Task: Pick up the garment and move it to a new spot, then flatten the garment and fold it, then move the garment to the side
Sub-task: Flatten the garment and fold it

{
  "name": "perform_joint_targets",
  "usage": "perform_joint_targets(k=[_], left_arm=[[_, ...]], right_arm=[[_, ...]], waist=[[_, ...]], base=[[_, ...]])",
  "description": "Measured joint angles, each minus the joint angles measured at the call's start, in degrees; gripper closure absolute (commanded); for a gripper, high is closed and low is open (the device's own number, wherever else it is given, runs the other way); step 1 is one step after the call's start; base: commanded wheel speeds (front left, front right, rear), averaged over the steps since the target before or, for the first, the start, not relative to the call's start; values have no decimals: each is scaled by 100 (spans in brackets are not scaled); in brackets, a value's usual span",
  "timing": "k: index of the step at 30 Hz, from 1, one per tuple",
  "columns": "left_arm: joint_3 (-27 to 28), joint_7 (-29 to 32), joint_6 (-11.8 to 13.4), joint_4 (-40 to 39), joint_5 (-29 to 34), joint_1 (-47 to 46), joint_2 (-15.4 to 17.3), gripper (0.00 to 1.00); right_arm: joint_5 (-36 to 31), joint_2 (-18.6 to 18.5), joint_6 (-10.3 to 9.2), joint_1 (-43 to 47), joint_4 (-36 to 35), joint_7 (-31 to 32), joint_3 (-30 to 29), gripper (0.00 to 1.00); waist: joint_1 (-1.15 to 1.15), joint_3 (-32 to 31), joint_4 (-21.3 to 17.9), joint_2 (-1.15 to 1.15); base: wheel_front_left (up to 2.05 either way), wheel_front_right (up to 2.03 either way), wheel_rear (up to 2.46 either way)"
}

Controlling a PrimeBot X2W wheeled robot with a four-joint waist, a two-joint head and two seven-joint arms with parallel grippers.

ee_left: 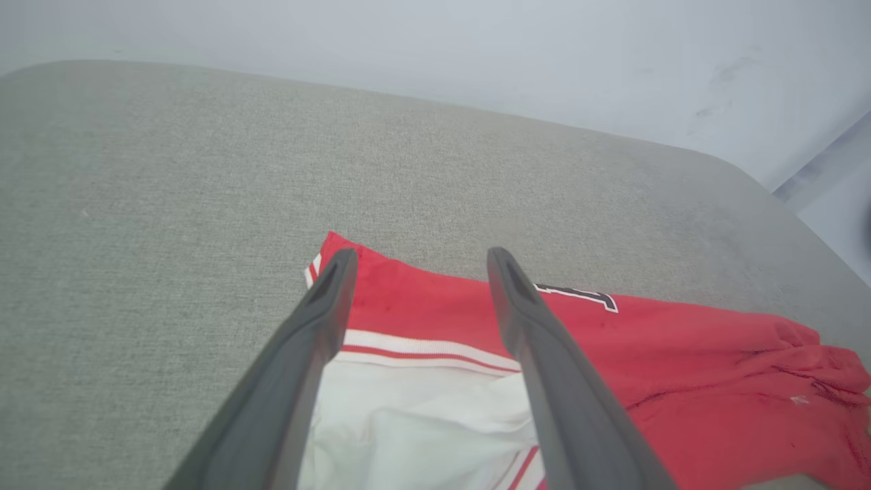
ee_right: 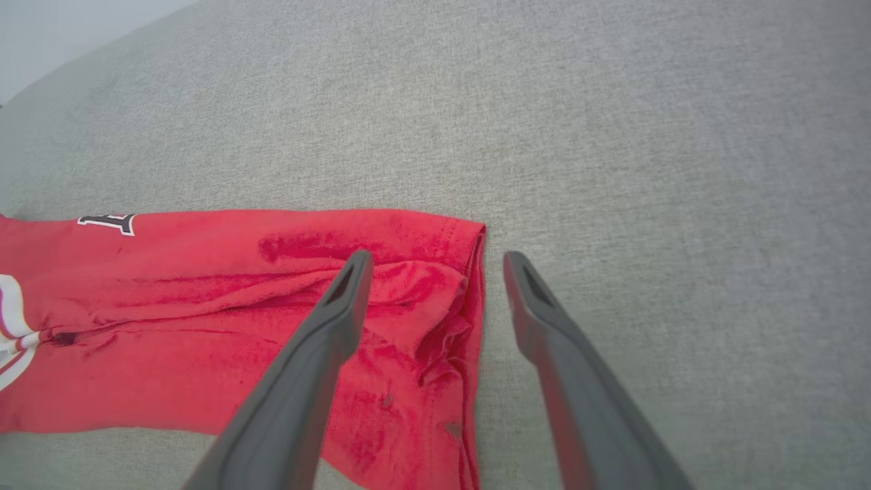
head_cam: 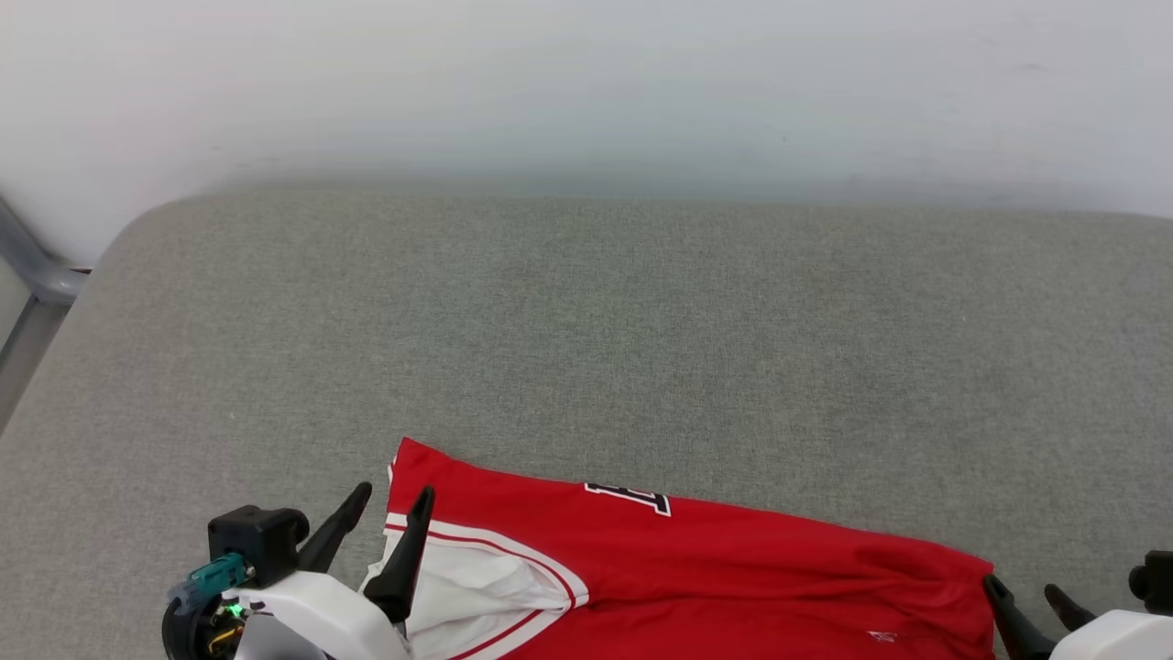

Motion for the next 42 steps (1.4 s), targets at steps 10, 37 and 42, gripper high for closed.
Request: perform_joint_targets(k=[10, 37, 42], left_arm=[[12, -1111, 166, -44, 660, -38, -425, 0], [1017, -1271, -159, -459, 1984, -133, -1261, 0], [1096, -1272, -208, -378, 2085, -85, -1295, 0]], right_arm=[[-188, -196, 0, 97, -207, 456, -181, 0], [257, -180, -1, -283, 870, 967, 265, 100], [343, -319, -1, -382, 814, 905, 371, 100]], waist=[[0, -101, 103, 0], [0, 625, 358, 0], [1, 478, 294, 0]], base=[[0, 0, 0], [0, 0, 0], [0, 0, 0]])
